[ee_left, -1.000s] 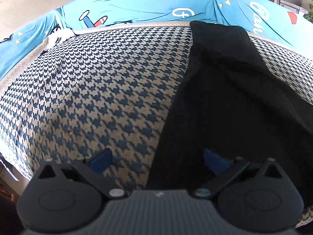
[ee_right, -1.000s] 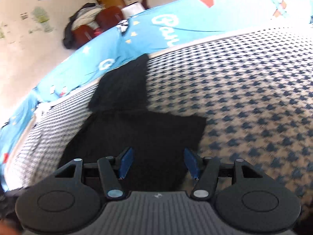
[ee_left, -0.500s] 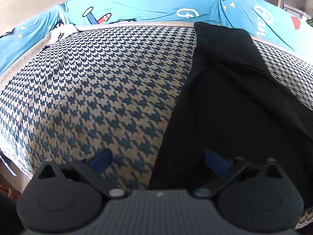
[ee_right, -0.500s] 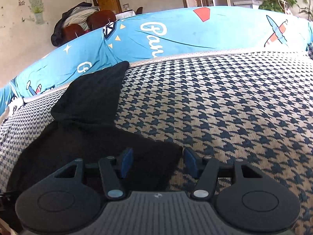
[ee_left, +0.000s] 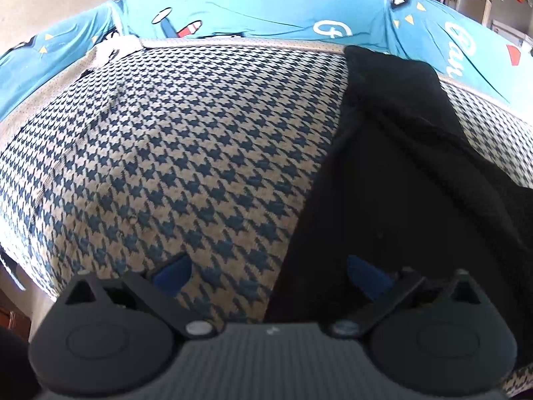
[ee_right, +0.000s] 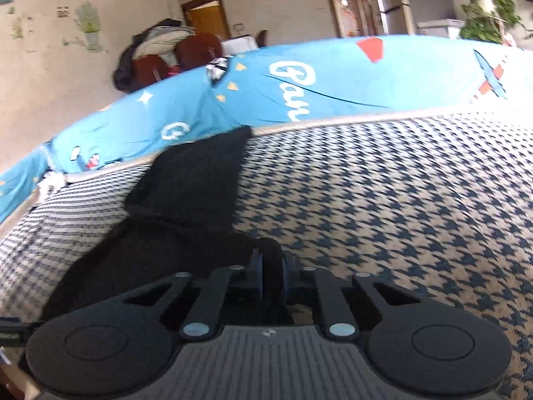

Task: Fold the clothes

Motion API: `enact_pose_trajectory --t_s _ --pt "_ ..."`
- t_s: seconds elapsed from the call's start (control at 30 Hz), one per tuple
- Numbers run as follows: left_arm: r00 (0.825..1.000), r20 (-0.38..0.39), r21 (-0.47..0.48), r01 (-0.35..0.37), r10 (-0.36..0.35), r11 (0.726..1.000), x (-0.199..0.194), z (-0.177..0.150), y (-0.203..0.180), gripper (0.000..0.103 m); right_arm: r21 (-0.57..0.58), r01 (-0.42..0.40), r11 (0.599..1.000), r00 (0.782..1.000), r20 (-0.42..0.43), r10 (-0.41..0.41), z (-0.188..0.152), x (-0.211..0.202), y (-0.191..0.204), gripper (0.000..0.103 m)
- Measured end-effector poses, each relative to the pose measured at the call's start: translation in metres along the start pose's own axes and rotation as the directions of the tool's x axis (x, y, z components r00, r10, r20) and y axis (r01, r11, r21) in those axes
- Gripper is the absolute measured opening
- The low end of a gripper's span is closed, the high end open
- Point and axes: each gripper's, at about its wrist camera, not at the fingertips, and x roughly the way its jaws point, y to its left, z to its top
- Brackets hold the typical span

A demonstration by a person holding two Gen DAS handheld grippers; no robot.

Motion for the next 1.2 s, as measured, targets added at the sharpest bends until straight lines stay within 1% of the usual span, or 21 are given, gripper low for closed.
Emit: enact_pose_trajectory --t_s 0.1,0.2,0.37,0.53,0.73,0.83,0.93,1.03,1.07,1.17,1.2 --pt "1.0 -0.006 -0.037 -0.003 0.003 0.999 0.0 0.003 0.006 0.103 -0.007 -0.121 0.993 0.993 -0.003 0.121 0.004 -0.015 0.016 0.013" --pt "1.0 -0.006 -0.052 -0.004 0.004 0.999 -0.001 0.003 0.01 0.103 -0.013 -0.228 0.974 0.974 -0.017 0.228 0.005 -0.027 0.036 0.013" --pt "1.0 0.005 -0.084 -0.002 0.002 0.996 -0.006 0.007 0.017 0.103 -0.038 -0.358 0.933 0.933 -0.049 0.356 0.001 -0.037 0.077 0.013" --pt "0.999 0.036 -0.156 -0.033 0.039 0.987 -0.013 0.012 0.036 0.103 -0.062 -0.454 0.889 0.889 -0.093 0.448 -0.009 -0.038 0.119 0.013" --pt "0.992 0.081 -0.224 -0.082 0.102 0.971 -0.024 0.019 0.056 0.103 -0.114 -0.522 0.845 0.847 -0.181 0.499 -0.034 -0.026 0.159 0.013" --pt "0.99 0.084 -0.238 -0.088 0.111 0.967 -0.024 0.021 0.06 0.103 -0.138 -0.533 0.835 0.837 -0.229 0.496 -0.049 -0.016 0.172 0.013" --pt "0.99 0.082 -0.247 -0.089 0.113 0.965 -0.025 0.023 0.063 0.103 -0.148 -0.541 0.828 0.829 -0.258 0.495 -0.061 -0.008 0.18 0.013" --pt "0.991 0.083 -0.247 -0.084 0.107 0.965 -0.027 0.022 0.064 0.103 -0.171 -0.546 0.82 0.821 -0.305 0.483 -0.069 0.001 0.186 0.017" --pt "0.991 0.082 -0.244 -0.082 0.105 0.966 -0.027 0.022 0.063 0.103 -0.174 -0.553 0.814 0.812 -0.329 0.482 -0.071 0.004 0.187 0.018" --pt "0.992 0.076 -0.239 -0.08 0.101 0.968 -0.026 0.022 0.061 0.103 -0.159 -0.588 0.793 0.771 -0.406 0.49 -0.075 0.008 0.187 0.018" --pt "0.992 0.074 -0.239 -0.078 0.099 0.968 -0.026 0.021 0.06 0.103 -0.161 -0.592 0.79 0.768 -0.411 0.492 -0.075 0.006 0.186 0.018"
